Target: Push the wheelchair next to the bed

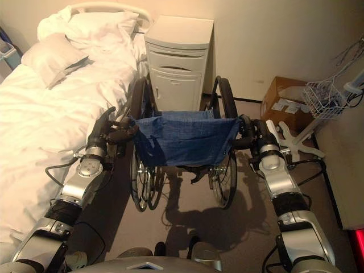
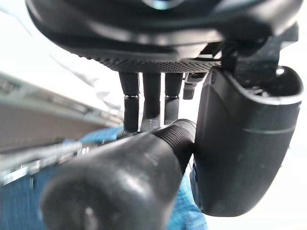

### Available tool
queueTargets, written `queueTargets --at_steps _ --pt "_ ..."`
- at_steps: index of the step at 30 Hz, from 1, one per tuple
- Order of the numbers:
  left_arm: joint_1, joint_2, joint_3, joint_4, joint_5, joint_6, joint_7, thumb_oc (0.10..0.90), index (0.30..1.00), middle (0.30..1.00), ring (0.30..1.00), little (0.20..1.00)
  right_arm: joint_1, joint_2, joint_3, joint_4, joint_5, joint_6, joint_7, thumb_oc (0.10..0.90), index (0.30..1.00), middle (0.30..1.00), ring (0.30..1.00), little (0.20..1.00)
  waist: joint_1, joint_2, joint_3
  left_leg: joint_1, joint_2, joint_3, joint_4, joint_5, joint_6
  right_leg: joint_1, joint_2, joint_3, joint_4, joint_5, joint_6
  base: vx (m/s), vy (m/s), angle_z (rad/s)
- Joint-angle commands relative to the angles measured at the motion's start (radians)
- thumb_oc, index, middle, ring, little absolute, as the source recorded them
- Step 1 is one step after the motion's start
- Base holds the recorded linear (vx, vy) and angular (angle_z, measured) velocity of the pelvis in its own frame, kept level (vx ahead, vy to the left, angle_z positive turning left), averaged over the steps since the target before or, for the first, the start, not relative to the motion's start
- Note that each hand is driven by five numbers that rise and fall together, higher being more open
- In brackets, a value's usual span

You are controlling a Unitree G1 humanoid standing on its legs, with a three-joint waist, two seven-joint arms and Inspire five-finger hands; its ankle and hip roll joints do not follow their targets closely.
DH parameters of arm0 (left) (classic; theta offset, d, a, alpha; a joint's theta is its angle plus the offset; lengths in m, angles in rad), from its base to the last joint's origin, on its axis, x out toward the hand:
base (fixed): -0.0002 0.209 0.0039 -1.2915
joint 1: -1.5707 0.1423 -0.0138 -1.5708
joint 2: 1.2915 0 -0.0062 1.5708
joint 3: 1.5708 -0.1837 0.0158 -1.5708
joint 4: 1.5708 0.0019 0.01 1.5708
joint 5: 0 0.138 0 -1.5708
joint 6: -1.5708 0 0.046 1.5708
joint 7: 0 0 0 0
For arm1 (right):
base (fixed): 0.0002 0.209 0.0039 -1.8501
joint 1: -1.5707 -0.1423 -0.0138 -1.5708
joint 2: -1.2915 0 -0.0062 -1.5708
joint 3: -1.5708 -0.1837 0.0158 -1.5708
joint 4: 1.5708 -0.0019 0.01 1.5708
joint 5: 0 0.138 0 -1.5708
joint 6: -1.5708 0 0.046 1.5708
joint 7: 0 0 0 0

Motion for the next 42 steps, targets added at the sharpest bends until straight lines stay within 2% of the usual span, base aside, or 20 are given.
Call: queueTargets --at_steps 1,4,5,7,11,16,22,27,30,31,35,39,42 --pt "0.01 0.133 0.062 0.011 0.272 -0.007 0.215 0.8 0.9 0.9 0.9 0.9 0.007 -0.006 0.027 -0.038 -0.128 -0.071 -0.227 0.8 0.9 0.9 0.9 0.9 0.035 -0.002 -0.006 -0.008 -0.021 0.037 0.059 -0.101 -0.025 0.029 0.005 0.039 -0.017 0.016 0.035 0.0 0.0 0.0" --pt "0.002 0.157 0.066 -0.012 0.36 -0.001 0.268 0.8 0.9 0.9 0.9 0.9 0.017 -0.006 0.017 -0.074 -0.218 -0.074 -0.311 0.8 0.9 0.9 0.9 0.9 0.031 0.001 -0.007 -0.006 -0.023 0.037 0.055 -0.103 -0.023 0.031 0.008 0.041 -0.021 0.014 0.034 0.0 0.0 0.0" --pt "-0.001 0.173 0.071 -0.034 0.42 0.011 0.305 0.8 0.9 0.9 0.9 0.9 0.023 -0.007 0.013 -0.097 -0.289 -0.076 -0.384 0.8 0.9 0.9 0.9 0.9 0.029 0.005 -0.008 -0.005 -0.024 0.037 0.053 -0.105 -0.022 0.034 0.01 0.044 -0.024 0.011 0.034 0.0 0.0 0.0" --pt "0.002 0.178 0.079 -0.05 0.485 0.023 0.329 0.8 0.9 0.9 0.9 0.9 0.03 -0.01 0.011 -0.122 -0.371 -0.069 -0.447 0.8 0.9 0.9 0.9 0.9 0.025 0.007 -0.012 -0.003 -0.026 0.038 0.051 -0.107 -0.022 0.039 0.014 0.047 -0.03 0.007 0.033 0.0 0.0 0.0" --pt "0.014 0.187 0.088 -0.075 0.551 0.042 0.341 0.8 0.9 0.9 0.9 0.9 0.051 -0.023 0.006 -0.162 -0.47 -0.067 -0.528 0.8 0.9 0.9 0.9 0.9 0.02 0.011 -0.021 0.0 -0.027 0.04 0.047 -0.11 -0.024 0.051 0.019 0.054 -0.041 -0.001 0.031 0.0 0.0 0.0" --pt "0.035 0.188 0.107 -0.087 0.562 0.05 0.345 0.8 0.9 0.9 0.9 0.9 0.075 -0.02 -0.001 -0.173 -0.44 -0.08 -0.526 0.8 0.9 0.9 0.9 0.9 0.017 0.013 -0.029 0.005 -0.027 0.041 0.039 -0.111 -0.027 0.06 0.022 0.057 -0.047 -0.01 0.031 0.0 0.0 0.0" --pt "0.059 0.197 0.136 -0.124 0.644 0.057 0.388 0.8 0.9 0.9 0.9 0.9 0.1 -0.005 -0.014 -0.193 -0.432 -0.085 -0.534 0.8 0.9 0.9 0.9 0.9 0.016 0.012 -0.038 0.012 -0.028 0.044 0.028 -0.111 -0.03 0.072 0.026 0.058 -0.06 -0.015 0.028 0.0 0.0 0.0" --pt "0.04 0.227 0.133 -0.137 0.698 0.071 0.371 0.8 0.9 0.9 0.9 0.9 0.072 -0.027 0.012 -0.175 -0.525 -0.007 -0.533 0.8 0.9 0.9 0.9 0.9 0.015 0.012 -0.045 0.014 -0.028 0.053 0.026 -0.113 -0.033 0.078 0.027 0.058 -0.065 -0.018 0.028 0.0 0.006 -0.02" --pt "0.038 0.236 0.136 -0.144 0.678 0.101 0.313 0.8 0.9 0.9 0.9 0.9 0.071 -0.045 0.018 -0.175 -0.562 0.001 -0.544 0.8 0.9 0.9 0.9 0.9 0.016 0.013 -0.05 0.017 -0.027 0.056 0.023 -0.114 -0.033 0.082 0.029 0.057 -0.069 -0.021 0.029 0.0 0.0 0.0" --pt "0.036 0.237 0.133 -0.141 0.662 0.112 0.303 0.8 0.9 0.9 0.9 0.9 0.068 -0.047 0.021 -0.178 -0.55 -0.004 -0.548 0.8 0.9 0.9 0.9 0.9 0.015 0.013 -0.051 0.019 -0.027 0.058 0.021 -0.114 -0.033 0.082 0.029 0.057 -0.069 -0.021 0.03 0.0 0.0 0.0" --pt "0.055 0.234 0.162 -0.132 0.604 0.086 0.334 0.8 0.9 0.9 0.9 0.9 0.083 -0.037 -0.001 -0.196 -0.491 -0.061 -0.606 0.8 0.9 0.9 0.9 0.9 0.015 0.013 -0.053 0.021 -0.026 0.059 0.019 -0.115 -0.032 0.086 0.029 0.059 -0.073 -0.022 0.029 0.0 0.0 0.0" --pt "0.081 0.243 0.2 -0.151 0.677 0.059 0.412 0.8 0.9 0.9 0.9 0.9 0.095 -0.029 -0.031 -0.235 -0.536 -0.108 -0.74 0.8 0.9 0.9 0.9 0.9 0.015 0.016 -0.055 0.023 -0.026 0.06 0.015 -0.114 -0.031 0.088 0.031 0.061 -0.077 -0.023 0.028 0.0 0.0 0.0" --pt "0.077 0.249 0.203 -0.151 0.667 0.049 0.417 0.8 0.9 0.9 0.9 0.9 0.084 -0.037 -0.044 -0.253 -0.58 -0.163 -0.835 0.8 0.9 0.9 0.9 0.9 0.015 0.019 -0.059 0.024 -0.026 0.062 0.016 -0.118 -0.031 0.091 0.032 0.06 -0.079 -0.026 0.029 0.01 0.0 0.01"
